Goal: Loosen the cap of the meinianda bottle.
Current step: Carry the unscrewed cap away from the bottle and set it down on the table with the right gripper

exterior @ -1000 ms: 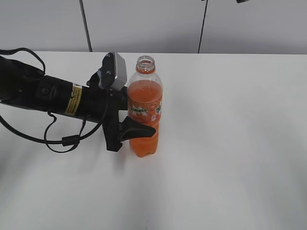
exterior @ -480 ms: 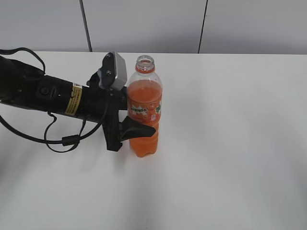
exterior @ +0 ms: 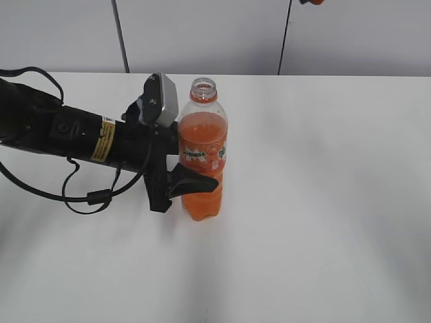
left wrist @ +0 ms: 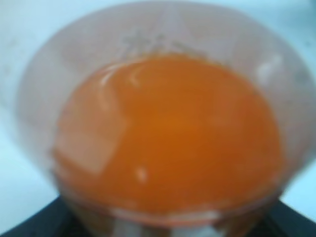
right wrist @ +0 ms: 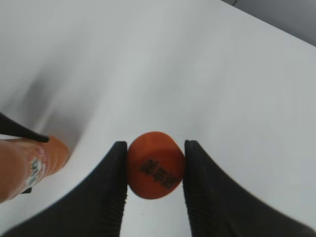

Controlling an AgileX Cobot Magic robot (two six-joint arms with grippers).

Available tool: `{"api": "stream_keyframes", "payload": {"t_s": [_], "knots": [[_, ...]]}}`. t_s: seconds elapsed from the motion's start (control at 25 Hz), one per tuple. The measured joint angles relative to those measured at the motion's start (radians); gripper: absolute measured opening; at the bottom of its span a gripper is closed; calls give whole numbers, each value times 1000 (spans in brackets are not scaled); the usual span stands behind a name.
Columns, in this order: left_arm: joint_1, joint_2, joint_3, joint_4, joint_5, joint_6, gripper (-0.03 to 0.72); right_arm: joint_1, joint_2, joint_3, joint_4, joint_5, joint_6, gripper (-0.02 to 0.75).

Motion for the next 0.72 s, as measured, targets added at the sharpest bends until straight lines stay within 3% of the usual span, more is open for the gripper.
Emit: {"api": "stream_keyframes", "payload": {"t_s": [0.48,0.72], "knots": [[0,0,0,0,0,0,428,-328,3,0,79,0,-67,261],[0,0,0,0,0,0,428,-424,3,0,87,0,-109,261]]}}
